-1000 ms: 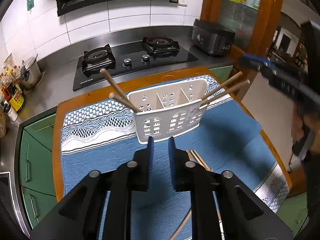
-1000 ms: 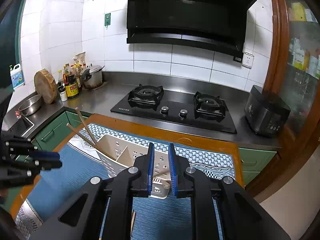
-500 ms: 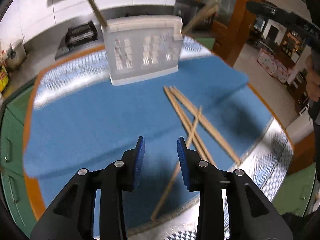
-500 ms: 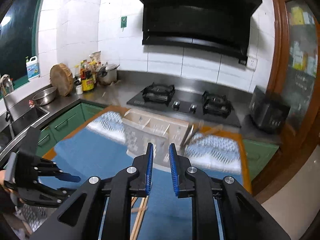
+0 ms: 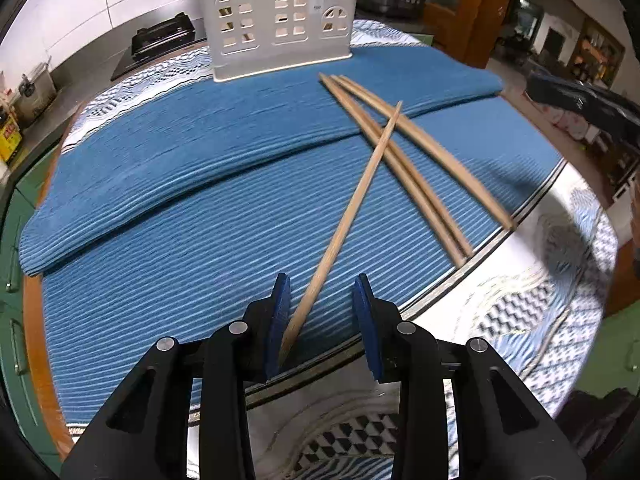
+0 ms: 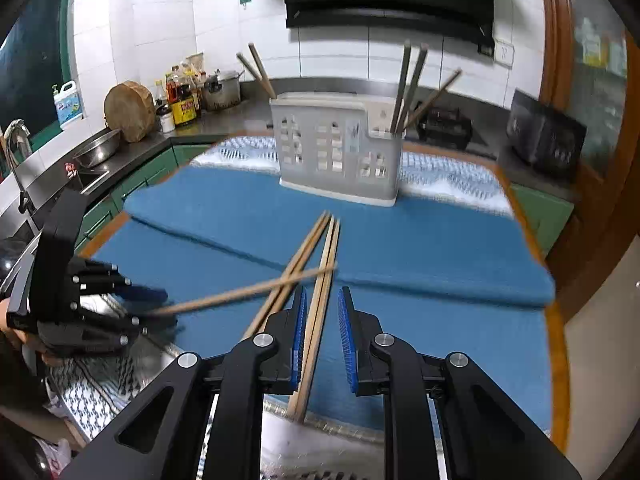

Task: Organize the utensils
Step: 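Move both open tools back down to the chopsticks on the towel, then close the left tool on a chopstick while the right tool grasps another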

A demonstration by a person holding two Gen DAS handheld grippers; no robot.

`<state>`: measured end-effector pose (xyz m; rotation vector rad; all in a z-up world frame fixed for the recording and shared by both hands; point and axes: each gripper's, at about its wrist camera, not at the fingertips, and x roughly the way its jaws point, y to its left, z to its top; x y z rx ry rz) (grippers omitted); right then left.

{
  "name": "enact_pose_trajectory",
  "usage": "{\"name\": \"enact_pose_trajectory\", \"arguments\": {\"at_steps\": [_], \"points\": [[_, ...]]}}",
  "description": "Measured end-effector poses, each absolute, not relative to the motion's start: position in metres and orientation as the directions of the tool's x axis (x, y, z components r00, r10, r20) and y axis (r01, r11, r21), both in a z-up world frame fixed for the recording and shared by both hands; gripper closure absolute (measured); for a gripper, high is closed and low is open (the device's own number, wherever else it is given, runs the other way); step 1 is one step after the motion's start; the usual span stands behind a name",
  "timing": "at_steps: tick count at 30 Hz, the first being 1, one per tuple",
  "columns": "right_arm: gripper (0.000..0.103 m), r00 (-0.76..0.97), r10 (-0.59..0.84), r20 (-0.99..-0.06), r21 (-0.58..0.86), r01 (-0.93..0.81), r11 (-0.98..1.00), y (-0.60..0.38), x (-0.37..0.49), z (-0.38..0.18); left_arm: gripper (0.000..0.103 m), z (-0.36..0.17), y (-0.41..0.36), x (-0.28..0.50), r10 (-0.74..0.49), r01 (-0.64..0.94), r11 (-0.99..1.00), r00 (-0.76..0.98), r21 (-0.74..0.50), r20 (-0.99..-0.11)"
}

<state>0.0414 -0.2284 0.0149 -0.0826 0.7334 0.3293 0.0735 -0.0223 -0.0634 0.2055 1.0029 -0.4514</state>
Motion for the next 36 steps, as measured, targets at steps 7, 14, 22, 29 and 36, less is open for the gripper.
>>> {"name": "enact_pose_trajectory", "arguments": {"at_steps": [7,14,22,29,36], "points": [[0.087,0.639,0.266,-0.722,0.083,-0.301,0.950,-0.229,0.029,-0.022,0.084,-0.072,-0.015,0.074,-0.230,0.411,0.911,0.481,-0.014,-0.846],[0.091,0.604,0.247,-0.758,0.088,-0.280,0.956,-0.230,0.027,-0.050,0.086,-0.073,-0.016,0.077,-0.209,0.355,0.935,0.512,-0.017,-0.833],[0.093,0.583,0.255,-0.771,0.103,-0.281,0.954,-0.227,0.034,-0.062,0.088,-0.074,-0.021,0.072,-0.230,0.371,0.928,0.510,-0.029,-0.829],[0.094,0.580,0.243,-0.778,0.085,-0.286,0.954,-0.222,0.036,-0.063,0.088,-0.074,-0.022,0.068,-0.228,0.351,0.936,0.518,-0.038,-0.825],[0.096,0.575,0.240,-0.782,0.095,-0.271,0.958,-0.222,0.040,-0.065,0.087,-0.074,-0.025,0.069,-0.223,0.358,0.934,0.524,-0.025,-0.822]]}}
